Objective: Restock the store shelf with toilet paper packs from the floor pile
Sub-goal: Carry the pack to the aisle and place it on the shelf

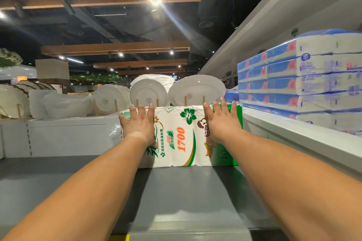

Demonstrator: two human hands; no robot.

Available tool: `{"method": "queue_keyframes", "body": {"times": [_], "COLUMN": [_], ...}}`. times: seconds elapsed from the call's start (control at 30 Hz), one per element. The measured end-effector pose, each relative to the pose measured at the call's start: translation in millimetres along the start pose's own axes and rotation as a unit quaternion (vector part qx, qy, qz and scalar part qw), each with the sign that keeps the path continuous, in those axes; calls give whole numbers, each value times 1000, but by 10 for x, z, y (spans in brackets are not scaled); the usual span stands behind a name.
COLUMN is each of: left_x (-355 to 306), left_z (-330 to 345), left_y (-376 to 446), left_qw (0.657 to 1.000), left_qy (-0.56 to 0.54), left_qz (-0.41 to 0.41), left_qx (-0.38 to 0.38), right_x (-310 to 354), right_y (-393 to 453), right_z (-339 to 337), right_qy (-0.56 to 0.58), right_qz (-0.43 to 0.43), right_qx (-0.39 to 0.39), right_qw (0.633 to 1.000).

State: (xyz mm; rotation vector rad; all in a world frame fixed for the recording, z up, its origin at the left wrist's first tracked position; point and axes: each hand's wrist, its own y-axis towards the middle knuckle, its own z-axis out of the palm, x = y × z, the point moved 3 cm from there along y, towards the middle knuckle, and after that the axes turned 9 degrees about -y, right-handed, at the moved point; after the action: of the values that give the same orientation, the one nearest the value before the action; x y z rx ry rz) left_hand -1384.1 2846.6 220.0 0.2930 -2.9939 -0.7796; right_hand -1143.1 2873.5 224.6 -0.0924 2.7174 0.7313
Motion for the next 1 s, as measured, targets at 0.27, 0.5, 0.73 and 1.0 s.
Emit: {"method": "queue_keyframes", "body": {"times": [0.27, 0.5, 0.73, 1.0], "left_x": [67, 59, -123, -1044], "left_z": [-205, -906, -1370, -2125], "left_y": [-338, -941, -1791, -2910], "left_qw": [996, 995, 974, 910], "left_qy": [-72, -49, -65, -142], "left_qz": [28, 80, 214, 384], "left_qx": [45, 43, 46, 61], "right_x": [138, 39, -151, -772], "right_y": [-379, -1320, -2640, -4205], "right_z": [-260, -864, -1539, -2127], "right_qy": [88, 115, 83, 24], "right_qz": [13, 47, 114, 237], "right_qx": [-7, 67, 59, 85], "right_qw": [996, 990, 988, 967]}}
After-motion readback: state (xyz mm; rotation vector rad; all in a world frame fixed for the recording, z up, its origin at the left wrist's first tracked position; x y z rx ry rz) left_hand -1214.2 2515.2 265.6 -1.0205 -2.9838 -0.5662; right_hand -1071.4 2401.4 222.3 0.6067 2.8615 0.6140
